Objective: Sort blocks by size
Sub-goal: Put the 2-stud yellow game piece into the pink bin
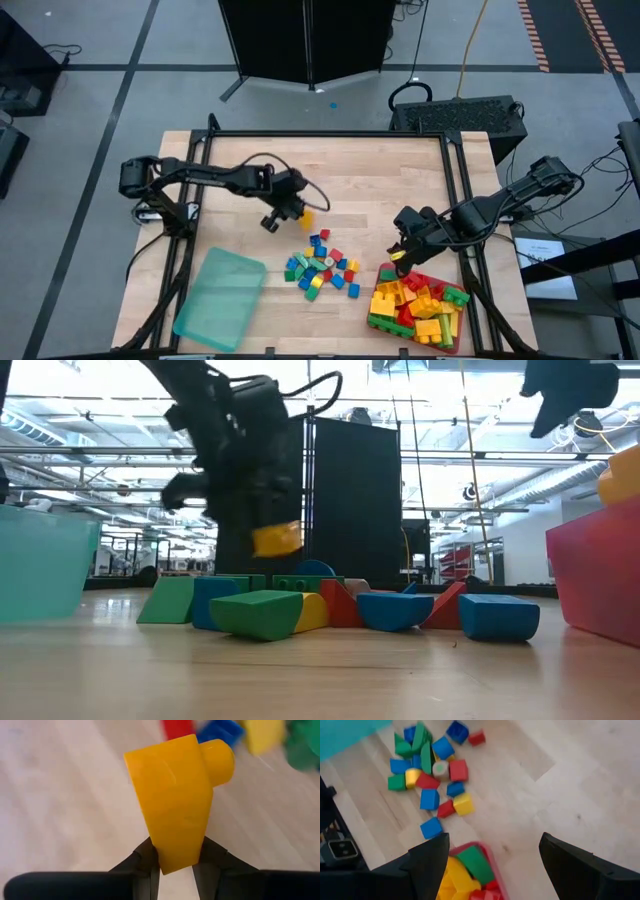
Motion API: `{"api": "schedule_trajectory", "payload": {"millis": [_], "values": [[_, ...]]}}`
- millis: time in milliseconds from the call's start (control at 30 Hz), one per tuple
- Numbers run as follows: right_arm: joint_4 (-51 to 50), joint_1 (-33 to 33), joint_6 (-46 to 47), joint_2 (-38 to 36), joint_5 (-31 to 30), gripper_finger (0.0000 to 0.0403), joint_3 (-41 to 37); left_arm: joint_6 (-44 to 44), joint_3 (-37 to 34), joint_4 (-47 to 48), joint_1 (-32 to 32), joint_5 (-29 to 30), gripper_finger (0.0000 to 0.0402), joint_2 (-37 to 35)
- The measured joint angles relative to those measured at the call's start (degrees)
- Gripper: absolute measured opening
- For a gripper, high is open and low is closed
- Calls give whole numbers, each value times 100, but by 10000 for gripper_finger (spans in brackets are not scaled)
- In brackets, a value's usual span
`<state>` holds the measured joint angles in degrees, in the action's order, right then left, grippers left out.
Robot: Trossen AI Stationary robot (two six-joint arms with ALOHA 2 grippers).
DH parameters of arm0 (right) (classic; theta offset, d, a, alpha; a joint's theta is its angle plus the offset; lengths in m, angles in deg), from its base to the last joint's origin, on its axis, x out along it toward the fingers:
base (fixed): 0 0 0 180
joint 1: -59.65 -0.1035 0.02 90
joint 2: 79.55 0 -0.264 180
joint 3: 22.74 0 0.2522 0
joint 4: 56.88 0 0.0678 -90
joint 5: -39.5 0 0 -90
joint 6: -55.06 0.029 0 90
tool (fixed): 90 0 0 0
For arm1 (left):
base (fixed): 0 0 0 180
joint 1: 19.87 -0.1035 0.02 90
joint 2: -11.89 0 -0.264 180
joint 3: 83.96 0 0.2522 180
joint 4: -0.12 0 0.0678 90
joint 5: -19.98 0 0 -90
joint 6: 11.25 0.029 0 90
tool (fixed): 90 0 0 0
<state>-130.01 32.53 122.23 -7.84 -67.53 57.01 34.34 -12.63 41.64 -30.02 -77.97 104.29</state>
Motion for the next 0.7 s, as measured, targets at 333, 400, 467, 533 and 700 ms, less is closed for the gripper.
{"api": "schedule_trajectory", "payload": {"millis": [333, 400, 467, 533, 700], "values": [[-585, 1, 188, -1266, -719, 300, 0, -335, 1481, -54, -183, -383, 86, -2], [-613, 0, 197, -1595, -863, 300, 0, -357, 1716, -86, -139, -545, 86, -2], [-595, 0, 147, -1900, -1047, 300, 0, -333, 1863, -148, -65, -577, 86, -6], [-584, 0, 33, -2187, -1266, 300, 0, -276, 1918, -367, -13, -578, 86, -6], [-541, 3, 7, -2744, -1789, 300, 0, -360, 1938, -1076, -38, -488, 86, -6]]}}
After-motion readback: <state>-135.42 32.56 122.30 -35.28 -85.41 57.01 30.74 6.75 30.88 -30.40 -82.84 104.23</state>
